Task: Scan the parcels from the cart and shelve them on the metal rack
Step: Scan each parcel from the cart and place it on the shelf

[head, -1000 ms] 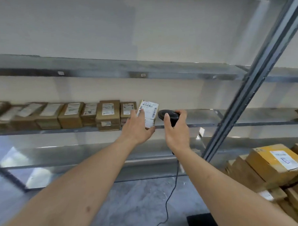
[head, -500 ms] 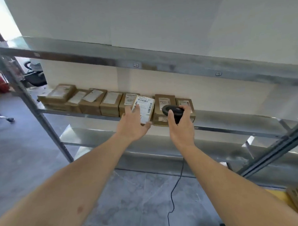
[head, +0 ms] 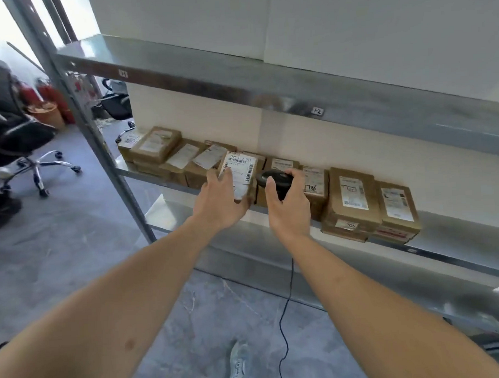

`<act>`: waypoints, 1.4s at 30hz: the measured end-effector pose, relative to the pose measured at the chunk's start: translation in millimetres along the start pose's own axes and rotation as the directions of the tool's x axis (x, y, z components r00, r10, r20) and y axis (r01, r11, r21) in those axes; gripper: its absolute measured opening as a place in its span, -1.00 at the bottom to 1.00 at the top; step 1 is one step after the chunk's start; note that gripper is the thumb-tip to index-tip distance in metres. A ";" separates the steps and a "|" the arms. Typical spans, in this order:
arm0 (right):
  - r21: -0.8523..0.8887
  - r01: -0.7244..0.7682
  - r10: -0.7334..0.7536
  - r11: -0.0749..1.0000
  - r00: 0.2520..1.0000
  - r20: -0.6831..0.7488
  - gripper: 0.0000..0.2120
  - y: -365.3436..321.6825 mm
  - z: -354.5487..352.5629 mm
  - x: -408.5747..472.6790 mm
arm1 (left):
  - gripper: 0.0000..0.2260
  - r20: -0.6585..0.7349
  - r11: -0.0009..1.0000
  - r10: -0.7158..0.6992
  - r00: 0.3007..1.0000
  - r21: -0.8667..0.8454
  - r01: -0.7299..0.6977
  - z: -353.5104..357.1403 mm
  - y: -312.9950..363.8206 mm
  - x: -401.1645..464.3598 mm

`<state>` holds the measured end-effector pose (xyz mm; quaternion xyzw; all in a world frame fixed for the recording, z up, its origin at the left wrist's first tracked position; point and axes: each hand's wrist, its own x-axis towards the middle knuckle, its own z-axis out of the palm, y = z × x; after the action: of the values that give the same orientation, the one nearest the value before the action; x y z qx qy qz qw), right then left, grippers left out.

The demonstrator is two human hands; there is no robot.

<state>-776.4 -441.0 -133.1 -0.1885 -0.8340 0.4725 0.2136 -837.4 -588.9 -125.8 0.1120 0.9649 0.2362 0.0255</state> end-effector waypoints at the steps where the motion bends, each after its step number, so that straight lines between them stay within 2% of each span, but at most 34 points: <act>1: 0.017 -0.011 0.011 1.000 1.000 0.010 -0.60 1.1 16.0 13.2 | -0.24 0.004 1.000 -0.009 1.000 0.005 0.009 1.1 -7.0 14.4; 4: 0.072 -0.077 0.074 0.994 0.996 0.044 -0.61 5.9 63.2 48.2 | -0.25 -0.003 0.999 -0.052 0.999 0.016 0.052 4.5 -28.9 57.9; 9: 0.073 -0.105 0.096 0.992 0.988 0.122 -0.61 3.6 123.9 93.6 | -0.22 -0.001 0.992 -0.123 0.992 0.025 0.123 -4.0 -66.3 117.5; 13: 0.038 -0.122 0.115 0.992 0.982 0.151 -0.53 -9.4 164.9 123.3 | -0.25 -0.006 0.986 -0.163 0.987 0.025 0.163 -18.0 -93.2 157.6; 21: -0.034 -0.123 0.128 0.992 0.976 0.177 -0.59 -44.9 246.5 152.0 | -0.34 -0.021 0.984 -0.176 0.984 -0.024 0.175 -37.2 -160.8 221.0; 24: -0.067 -0.137 0.145 0.988 0.980 0.139 -0.60 -60.5 277.9 160.7 | -0.33 -0.015 0.989 -0.140 0.990 -0.046 0.140 -47.0 -191.7 243.6; 29: -0.071 -0.188 0.190 0.980 0.982 0.017 -0.65 -97.7 339.8 166.0 | -0.20 -0.003 0.997 -0.077 0.997 -0.017 0.077 -77.6 -247.5 278.5; 35: -0.075 -0.230 0.223 0.970 0.971 -0.088 -0.65 -141.9 402.4 162.9 | -0.20 0.007 0.999 -0.005 1.000 -0.033 0.005 -111.9 -313.4 300.8; 42: -0.094 -0.239 0.228 0.966 0.967 -0.116 -0.66 -164.6 441.4 165.9 | -0.21 0.060 0.998 -0.011 0.998 0.054 0.007 -121.4 -352.2 320.3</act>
<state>-1169.7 -747.1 -164.6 -0.3211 -0.8179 0.4384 0.1891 -1233.5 -874.6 -179.5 0.1154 0.9702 0.2065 0.0524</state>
